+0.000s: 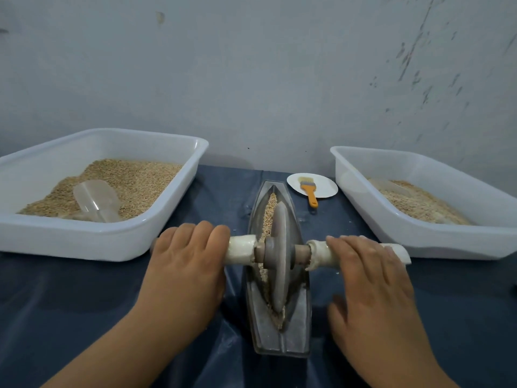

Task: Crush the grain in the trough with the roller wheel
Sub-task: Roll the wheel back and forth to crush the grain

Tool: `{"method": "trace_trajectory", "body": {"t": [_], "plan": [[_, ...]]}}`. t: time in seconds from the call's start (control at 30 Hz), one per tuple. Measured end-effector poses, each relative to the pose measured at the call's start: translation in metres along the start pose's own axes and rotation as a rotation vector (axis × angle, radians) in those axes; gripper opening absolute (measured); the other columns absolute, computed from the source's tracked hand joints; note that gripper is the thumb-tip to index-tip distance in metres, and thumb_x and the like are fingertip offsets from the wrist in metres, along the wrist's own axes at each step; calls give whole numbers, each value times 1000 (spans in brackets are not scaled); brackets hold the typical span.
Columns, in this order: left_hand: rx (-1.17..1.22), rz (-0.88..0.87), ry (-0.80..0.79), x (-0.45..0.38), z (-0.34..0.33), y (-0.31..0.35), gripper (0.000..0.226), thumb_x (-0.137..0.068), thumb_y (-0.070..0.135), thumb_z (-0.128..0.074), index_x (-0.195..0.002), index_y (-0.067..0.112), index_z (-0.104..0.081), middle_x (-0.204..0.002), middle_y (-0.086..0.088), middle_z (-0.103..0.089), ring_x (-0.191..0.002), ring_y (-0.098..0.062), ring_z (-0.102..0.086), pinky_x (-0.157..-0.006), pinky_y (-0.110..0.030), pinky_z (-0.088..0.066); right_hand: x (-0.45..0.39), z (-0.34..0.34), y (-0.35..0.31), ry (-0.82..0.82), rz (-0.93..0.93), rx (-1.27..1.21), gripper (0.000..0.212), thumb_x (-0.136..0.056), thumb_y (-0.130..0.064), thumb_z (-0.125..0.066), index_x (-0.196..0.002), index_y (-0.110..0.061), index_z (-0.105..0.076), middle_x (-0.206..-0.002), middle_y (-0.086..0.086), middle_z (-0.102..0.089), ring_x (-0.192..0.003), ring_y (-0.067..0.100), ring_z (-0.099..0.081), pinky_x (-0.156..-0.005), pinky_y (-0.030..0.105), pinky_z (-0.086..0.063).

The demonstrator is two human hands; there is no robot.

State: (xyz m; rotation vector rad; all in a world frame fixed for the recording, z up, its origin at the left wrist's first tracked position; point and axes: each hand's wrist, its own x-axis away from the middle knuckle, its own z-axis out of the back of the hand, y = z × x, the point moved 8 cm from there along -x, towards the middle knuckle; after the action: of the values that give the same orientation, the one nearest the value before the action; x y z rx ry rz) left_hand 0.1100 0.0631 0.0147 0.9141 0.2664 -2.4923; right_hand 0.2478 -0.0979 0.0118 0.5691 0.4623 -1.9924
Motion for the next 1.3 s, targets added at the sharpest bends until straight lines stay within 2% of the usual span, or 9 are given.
{"method": "trace_trajectory", "body": {"t": [0.3, 0.47, 0.57, 0.73, 0.87, 0.97, 1.03, 1.17, 1.3], "plan": [[-87, 121, -194, -52, -38, -11, 23, -79, 17, -60, -94, 20, -44, -84, 2, -40, -78, -21, -41, -73, -34, -30, -54, -34, 12, -235, -105, 103, 76, -84, -26, -58, -148, -29, -18, -147, -5, -24, -139, 15, -16, -120, 35, 8], [-20, -12, 39, -15, -5, 3, 23, -67, 4, -61, -87, 14, -55, -78, -3, -47, -70, -27, -44, -68, -39, -35, -10, -13, 6, -73, -94, -3, 82, -57, -4, -75, -135, -14, -52, -129, 5, -52, -127, 27, -42, -116, 50, -24], [-14, -16, 51, -10, -4, 3, 21, -68, 9, -60, -87, 16, -53, -79, -2, -47, -71, -26, -44, -69, -40, -35, -2, -10, 5, -2, -51, 17, 86, -48, -2, -78, -131, -11, -57, -124, 6, -56, -122, 27, -44, -111, 48, -23], [-107, 75, -179, -60, -36, -9, 27, -72, 10, -64, -87, 18, -44, -79, 0, -44, -72, -22, -40, -68, -34, -29, -53, -35, 17, -234, -101, 69, 79, -82, -25, -61, -149, -28, -18, -149, -4, -24, -141, 17, -17, -120, 36, 8], [-139, 116, -257, -83, -48, -13, 30, -82, 18, -55, -90, 23, -27, -87, 4, -36, -79, -18, -32, -73, -32, -24, -71, -44, 24, -276, -127, 63, 76, -86, -27, -58, -149, -30, -17, -149, -5, -25, -140, 16, -18, -119, 34, 5], [-89, 57, -119, -54, -26, 2, 26, -70, 5, -62, -88, 15, -46, -80, -2, -44, -73, -23, -40, -71, -35, -29, -43, -38, 19, -248, -89, 77, 82, -78, -22, -65, -149, -26, -23, -146, -3, -30, -138, 17, -20, -121, 35, 4], [-38, -14, 45, -29, -10, 7, 25, -68, 2, -61, -91, 11, -57, -80, -6, -49, -73, -28, -46, -73, -40, -35, -21, -28, 17, -180, -66, 24, 93, -58, -10, -78, -144, -17, -42, -136, 3, -45, -131, 22, -34, -121, 40, -11], [-33, -75, 84, -16, -6, 4, 27, -69, 7, -60, -96, 13, -58, -85, -4, -50, -76, -29, -47, -74, -41, -36, -4, -18, 17, -87, 18, 17, 104, -33, -5, -81, -134, -14, -55, -122, 2, -55, -120, 24, -42, -113, 39, -17], [-59, 46, -94, -54, -37, -9, 27, -64, 4, -66, -84, 15, -51, -75, -2, -46, -68, -25, -44, -66, -35, -27, -44, -39, 20, -241, -25, 126, 91, -69, -26, -71, -149, -25, -27, -144, -1, -35, -136, 19, -25, -121, 37, 0]]}}
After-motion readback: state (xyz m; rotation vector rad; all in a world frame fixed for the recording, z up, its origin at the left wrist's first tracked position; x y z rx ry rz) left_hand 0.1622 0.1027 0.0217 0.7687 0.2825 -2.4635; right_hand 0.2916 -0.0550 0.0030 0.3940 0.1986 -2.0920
